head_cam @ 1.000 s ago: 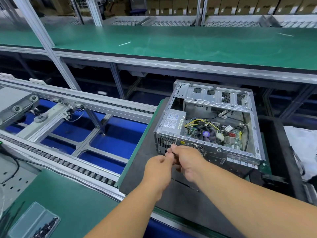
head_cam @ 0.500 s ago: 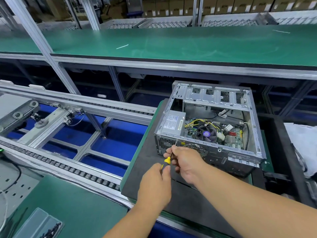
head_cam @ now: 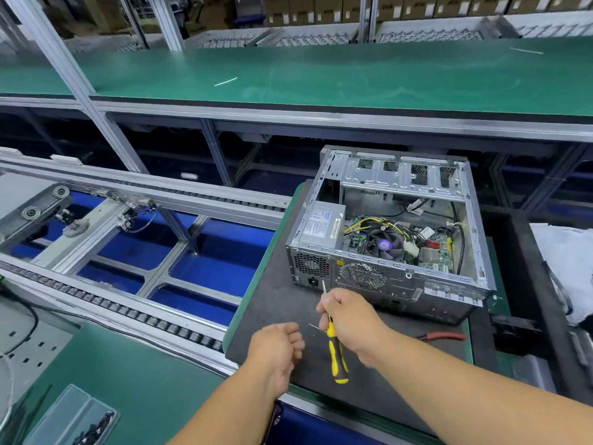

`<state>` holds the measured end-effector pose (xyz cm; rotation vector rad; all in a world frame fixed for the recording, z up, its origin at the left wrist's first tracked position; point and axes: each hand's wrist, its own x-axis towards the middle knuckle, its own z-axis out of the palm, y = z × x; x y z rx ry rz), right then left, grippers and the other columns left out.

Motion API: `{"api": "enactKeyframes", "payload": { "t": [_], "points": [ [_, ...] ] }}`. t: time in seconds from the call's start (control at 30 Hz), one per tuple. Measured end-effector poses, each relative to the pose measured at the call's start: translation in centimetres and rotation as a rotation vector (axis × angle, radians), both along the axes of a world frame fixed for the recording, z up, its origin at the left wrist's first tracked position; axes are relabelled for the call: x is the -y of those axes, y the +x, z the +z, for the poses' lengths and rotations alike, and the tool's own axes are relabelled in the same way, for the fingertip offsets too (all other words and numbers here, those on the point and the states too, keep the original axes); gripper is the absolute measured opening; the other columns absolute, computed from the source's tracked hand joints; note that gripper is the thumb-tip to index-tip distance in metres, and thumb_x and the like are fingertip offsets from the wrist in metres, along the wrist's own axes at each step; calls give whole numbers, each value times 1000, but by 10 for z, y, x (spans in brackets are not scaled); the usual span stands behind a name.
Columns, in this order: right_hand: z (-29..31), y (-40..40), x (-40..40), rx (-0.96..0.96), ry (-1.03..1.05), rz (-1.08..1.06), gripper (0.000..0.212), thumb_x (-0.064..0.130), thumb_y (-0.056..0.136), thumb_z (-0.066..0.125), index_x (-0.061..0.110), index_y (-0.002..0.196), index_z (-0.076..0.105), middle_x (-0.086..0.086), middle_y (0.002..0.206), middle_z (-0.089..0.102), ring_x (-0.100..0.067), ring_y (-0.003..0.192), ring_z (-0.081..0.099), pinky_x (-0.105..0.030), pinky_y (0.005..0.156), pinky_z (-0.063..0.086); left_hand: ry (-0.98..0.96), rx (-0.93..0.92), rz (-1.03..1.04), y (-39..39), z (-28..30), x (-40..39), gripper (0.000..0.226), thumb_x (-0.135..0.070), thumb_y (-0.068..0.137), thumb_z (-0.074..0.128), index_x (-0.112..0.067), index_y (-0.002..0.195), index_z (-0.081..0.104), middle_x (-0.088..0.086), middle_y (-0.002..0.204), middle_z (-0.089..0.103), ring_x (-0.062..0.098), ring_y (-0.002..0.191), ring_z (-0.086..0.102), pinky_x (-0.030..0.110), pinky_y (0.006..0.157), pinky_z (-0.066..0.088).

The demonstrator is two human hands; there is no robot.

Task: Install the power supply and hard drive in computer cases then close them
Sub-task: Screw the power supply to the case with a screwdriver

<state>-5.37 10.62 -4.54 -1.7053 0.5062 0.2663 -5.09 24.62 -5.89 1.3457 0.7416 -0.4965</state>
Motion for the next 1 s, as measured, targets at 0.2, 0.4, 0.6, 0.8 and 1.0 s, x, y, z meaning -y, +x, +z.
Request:
{"api": "enactKeyframes", "payload": {
  "t": [0.2, 0.4, 0.6, 0.8, 1.0],
  "points": [
    [-18, -21, 13, -98, 5, 59, 23, 23, 98, 47, 13, 87, 64, -4, 60, 53, -18, 47, 50, -28, 46, 49, 80, 159, -73, 33, -4, 12, 12, -9, 106, 50, -7, 104, 62, 15, 83, 76, 21, 58, 70, 26, 51, 55],
    [-28, -26, 16, -150, 54, 88, 19, 15, 94, 49, 16, 86, 67, -2, 59, 54, -19, 48, 51, -30, 49, 49, 375, 286, -397, 48, -17, 25, 23, -9, 101, 41, -20, 102, 61, 5, 78, 59, 16, 65, 47, 28, 57, 36],
    [-32, -28, 23, -115, 6, 156, 23, 26, 106, 43, 23, 99, 64, -9, 76, 58, -19, 46, 56, -29, 43, 51, 99, 194, -232, 53, -26, 29, 6, 3, 93, 68, -3, 94, 65, 6, 65, 65, 13, 52, 55, 22, 48, 45],
    [-38, -27, 21, -105, -33, 158, 19, 25, 104, 48, 20, 94, 64, -6, 71, 59, -17, 46, 52, -29, 45, 50, 108, 139, -311, 57, -35, 35, 21, -20, 92, 77, -10, 76, 67, 4, 55, 61, 17, 52, 47, 29, 54, 38],
    [-45, -23, 19, -122, 16, 73, 18, 23, 103, 50, 15, 96, 64, -7, 70, 58, -17, 47, 52, -30, 46, 52, 66, 95, -342, 61, -39, 38, 24, -23, 93, 75, -11, 74, 68, 7, 63, 66, 18, 57, 52, 27, 52, 34]
  ]
}}
